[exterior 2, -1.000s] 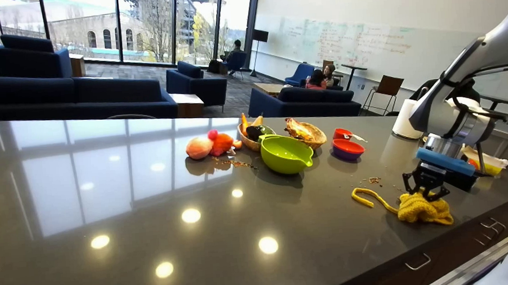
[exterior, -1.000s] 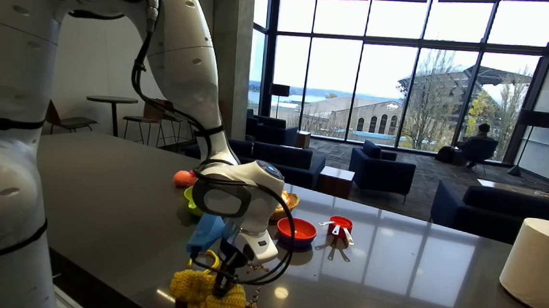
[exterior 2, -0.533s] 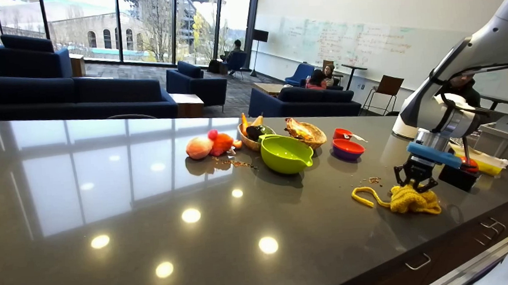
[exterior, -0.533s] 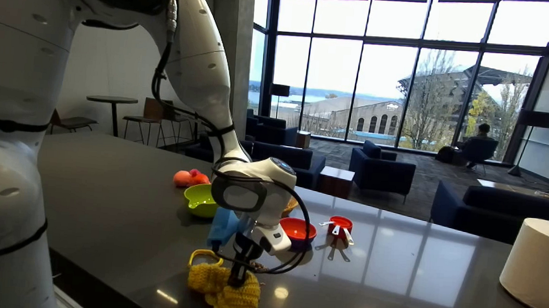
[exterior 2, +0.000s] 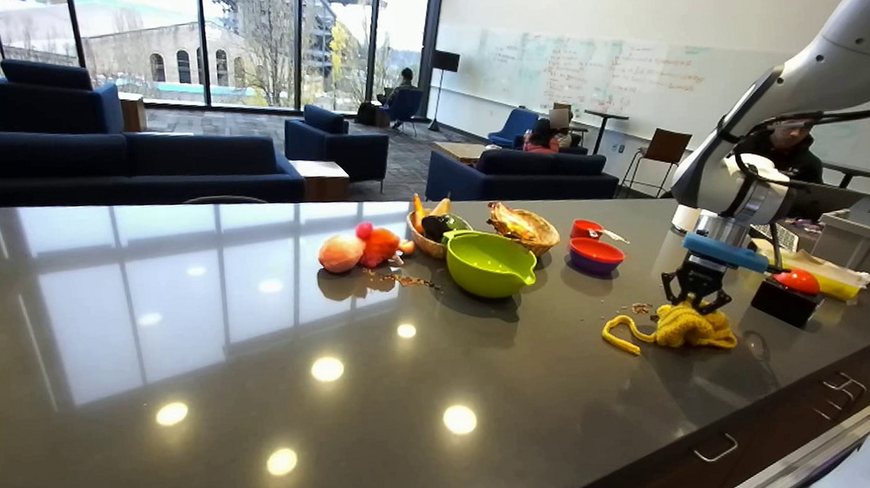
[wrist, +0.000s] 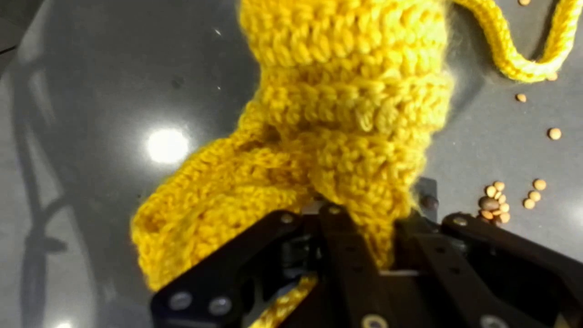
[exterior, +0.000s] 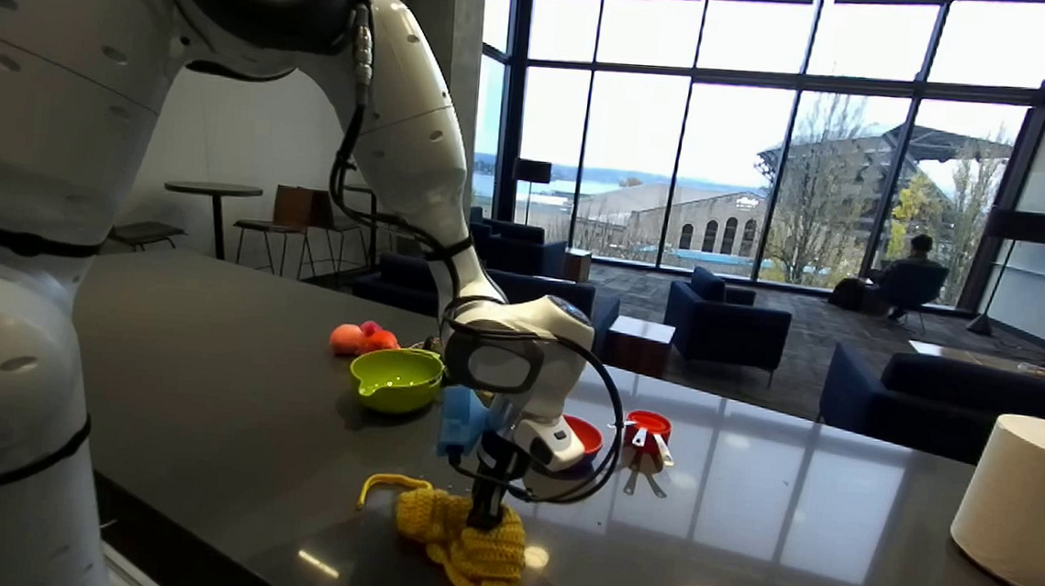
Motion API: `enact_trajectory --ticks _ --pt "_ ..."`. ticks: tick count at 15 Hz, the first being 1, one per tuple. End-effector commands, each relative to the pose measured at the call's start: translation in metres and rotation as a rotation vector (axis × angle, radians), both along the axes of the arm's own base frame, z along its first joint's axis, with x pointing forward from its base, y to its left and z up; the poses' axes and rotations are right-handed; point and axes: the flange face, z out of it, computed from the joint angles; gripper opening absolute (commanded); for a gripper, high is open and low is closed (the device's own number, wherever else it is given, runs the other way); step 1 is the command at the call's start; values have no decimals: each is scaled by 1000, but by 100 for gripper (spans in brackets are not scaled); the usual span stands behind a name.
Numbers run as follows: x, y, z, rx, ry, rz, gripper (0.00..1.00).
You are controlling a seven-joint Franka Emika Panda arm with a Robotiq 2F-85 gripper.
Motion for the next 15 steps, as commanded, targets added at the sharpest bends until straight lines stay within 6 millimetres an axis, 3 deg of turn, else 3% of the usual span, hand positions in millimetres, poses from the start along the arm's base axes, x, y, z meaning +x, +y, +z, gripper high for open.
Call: enact_trajectory --ticks 1,5,10,15 --pt "31 -11 -27 -19 6 49 4" --pt "64 -6 -28 -17 -16 91 4" --pt "103 21 -33 14 -49 182 4" --pt "128 44 -34 33 -72 265 4"
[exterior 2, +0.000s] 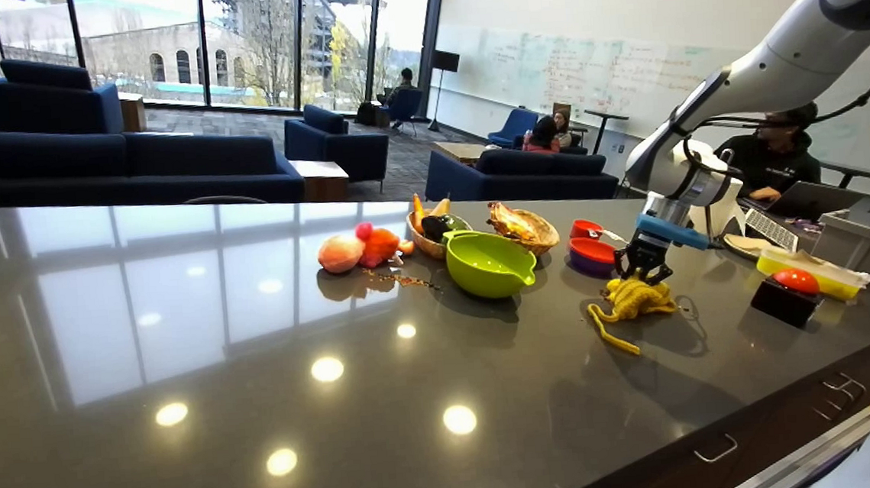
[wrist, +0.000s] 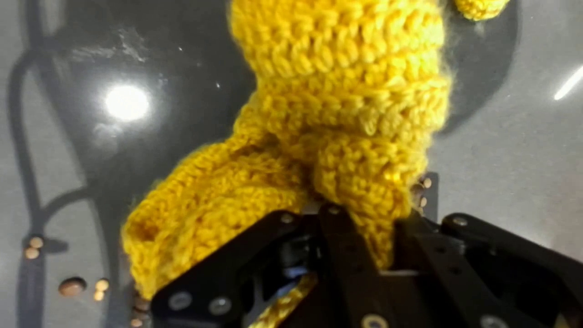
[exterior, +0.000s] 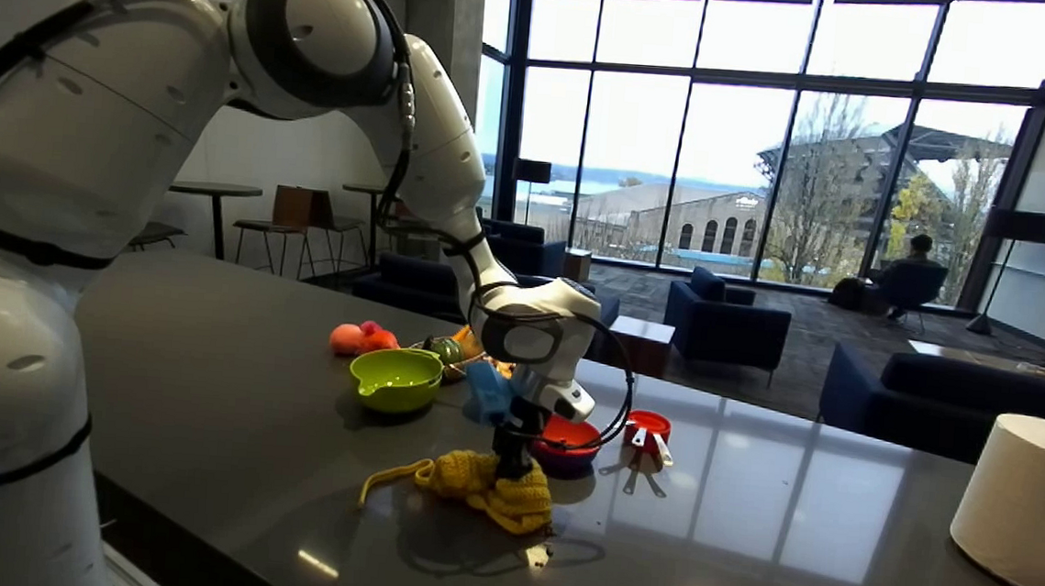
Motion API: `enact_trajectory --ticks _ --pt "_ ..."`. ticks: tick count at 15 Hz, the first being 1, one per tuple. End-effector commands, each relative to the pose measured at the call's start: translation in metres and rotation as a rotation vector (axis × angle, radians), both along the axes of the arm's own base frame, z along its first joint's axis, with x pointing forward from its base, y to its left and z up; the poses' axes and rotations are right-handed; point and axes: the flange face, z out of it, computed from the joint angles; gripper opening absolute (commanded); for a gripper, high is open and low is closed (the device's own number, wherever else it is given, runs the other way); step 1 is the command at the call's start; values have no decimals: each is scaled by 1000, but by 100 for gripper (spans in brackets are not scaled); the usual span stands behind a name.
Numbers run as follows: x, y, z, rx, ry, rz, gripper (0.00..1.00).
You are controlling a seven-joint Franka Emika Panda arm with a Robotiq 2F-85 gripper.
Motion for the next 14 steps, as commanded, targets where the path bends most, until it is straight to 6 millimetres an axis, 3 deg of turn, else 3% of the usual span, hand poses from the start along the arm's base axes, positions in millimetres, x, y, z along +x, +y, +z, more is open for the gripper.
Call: enact_trajectory --ticks 1,14 --pt "21 24 -38 23 10 79 4" --pt "78 94 -41 44 3 289 4"
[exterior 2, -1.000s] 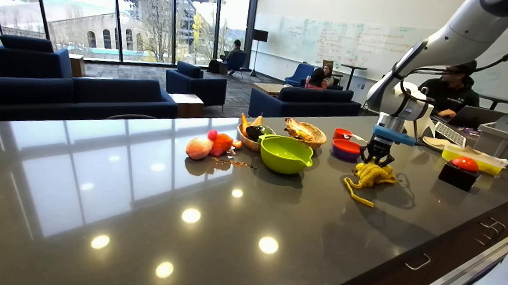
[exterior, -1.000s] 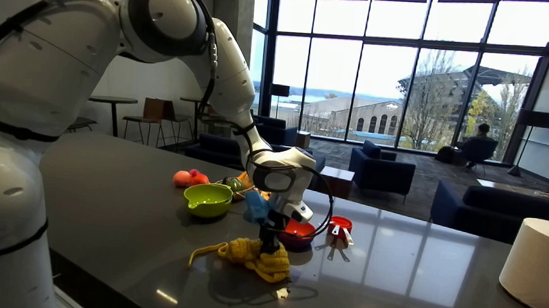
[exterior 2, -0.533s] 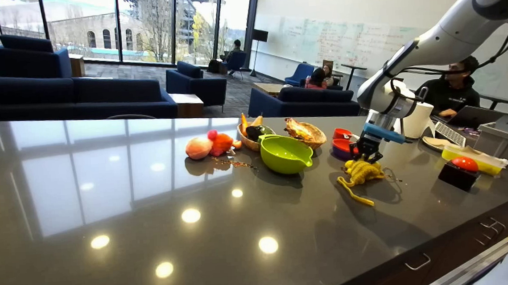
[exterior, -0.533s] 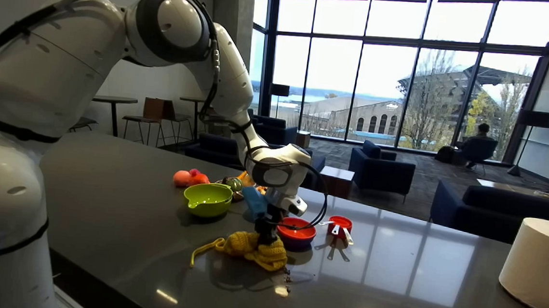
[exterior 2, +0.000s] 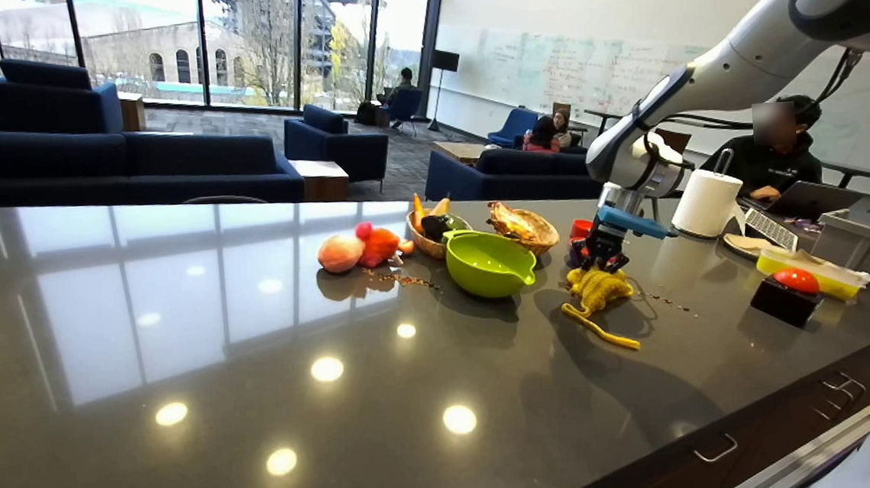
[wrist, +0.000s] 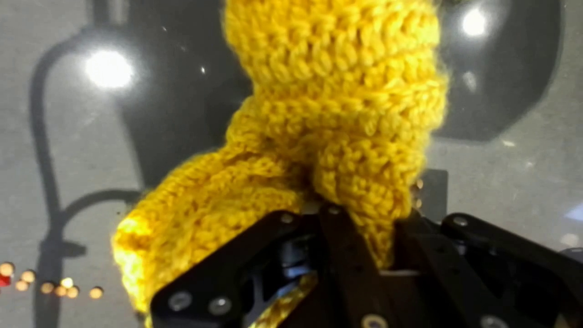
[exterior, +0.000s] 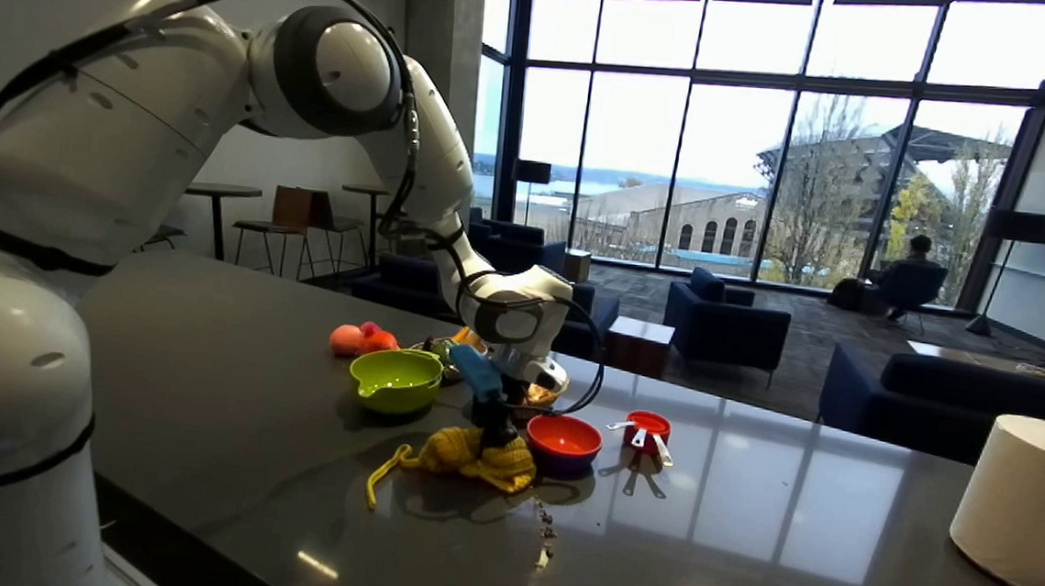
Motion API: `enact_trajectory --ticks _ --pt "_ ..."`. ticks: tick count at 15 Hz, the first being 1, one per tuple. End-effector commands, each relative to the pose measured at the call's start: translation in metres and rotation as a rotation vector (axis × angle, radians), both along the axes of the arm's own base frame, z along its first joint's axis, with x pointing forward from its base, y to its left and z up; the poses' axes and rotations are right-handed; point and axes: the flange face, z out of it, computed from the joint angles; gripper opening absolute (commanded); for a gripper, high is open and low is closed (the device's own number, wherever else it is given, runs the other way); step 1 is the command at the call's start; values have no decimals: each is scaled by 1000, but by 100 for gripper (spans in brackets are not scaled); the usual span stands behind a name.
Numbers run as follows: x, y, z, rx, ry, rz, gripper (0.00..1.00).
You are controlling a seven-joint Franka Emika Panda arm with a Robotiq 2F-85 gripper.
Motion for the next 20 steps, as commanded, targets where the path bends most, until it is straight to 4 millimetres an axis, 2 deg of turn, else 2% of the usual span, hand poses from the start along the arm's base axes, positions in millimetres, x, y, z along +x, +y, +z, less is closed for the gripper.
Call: enact_trajectory --ticks 1,15,17,20 --pt "17 29 -42 17 32 67 4" --pt "86 92 -38 51 26 204 4" --pt "86 92 -36 47 40 215 4" --pt "66 76 -28 24 72 181 4"
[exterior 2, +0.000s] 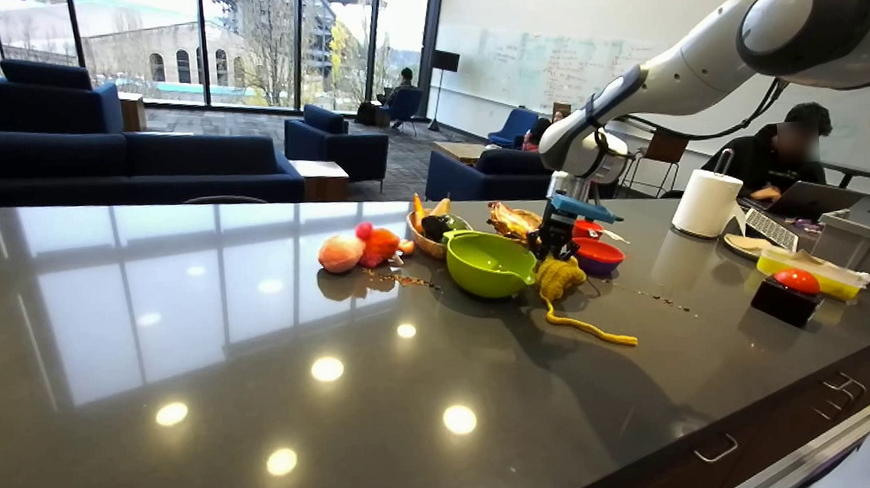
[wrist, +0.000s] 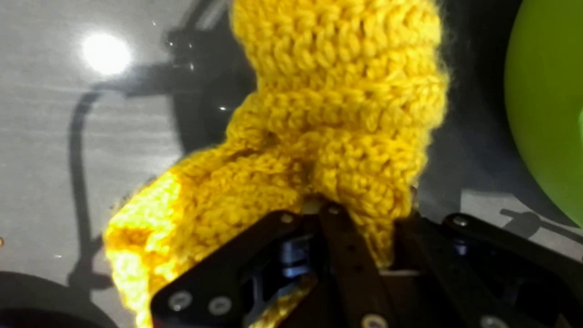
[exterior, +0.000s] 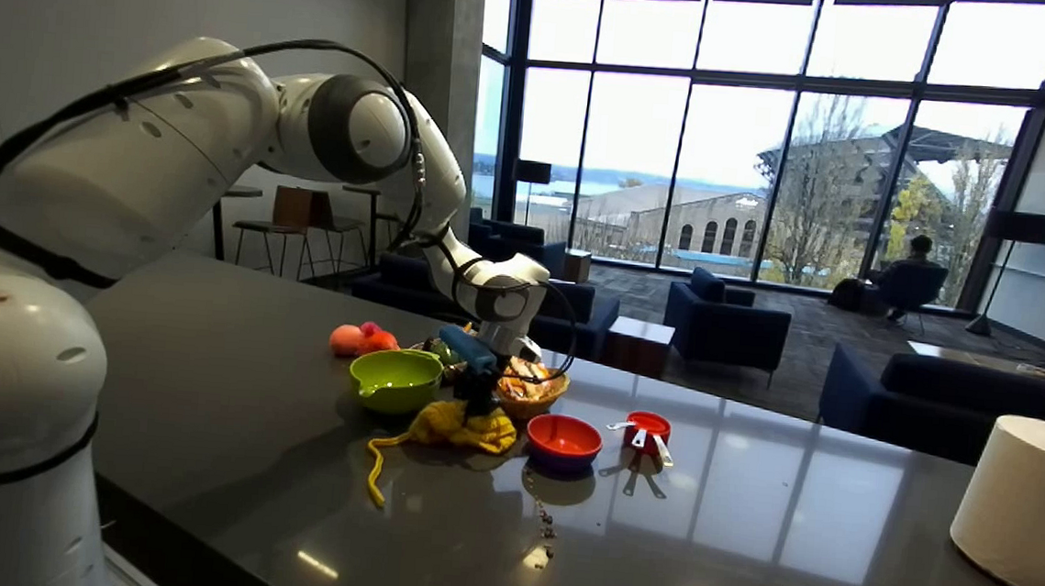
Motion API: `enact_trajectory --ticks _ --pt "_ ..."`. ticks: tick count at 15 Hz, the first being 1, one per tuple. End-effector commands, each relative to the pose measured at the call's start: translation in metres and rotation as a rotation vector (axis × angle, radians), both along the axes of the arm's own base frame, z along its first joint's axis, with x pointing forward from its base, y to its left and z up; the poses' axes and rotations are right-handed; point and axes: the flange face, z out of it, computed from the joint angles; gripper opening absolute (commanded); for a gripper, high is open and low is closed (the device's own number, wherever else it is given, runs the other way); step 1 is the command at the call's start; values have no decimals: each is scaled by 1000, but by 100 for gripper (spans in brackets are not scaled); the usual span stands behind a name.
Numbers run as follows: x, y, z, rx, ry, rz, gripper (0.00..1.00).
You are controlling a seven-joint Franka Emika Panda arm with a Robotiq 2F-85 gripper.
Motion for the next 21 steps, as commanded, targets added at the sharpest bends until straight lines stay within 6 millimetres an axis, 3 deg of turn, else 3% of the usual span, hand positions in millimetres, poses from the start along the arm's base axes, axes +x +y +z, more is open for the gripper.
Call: enact_trajectory --ticks 1,12,18,21 --pt "-19 -6 -26 -19 41 -43 4" --pt "-110 -26 -8 -84 83 -278 4" --pt "-173 -42 -8 -127 129 -451 4" --pt "-195 -50 -9 -139 145 -544 4"
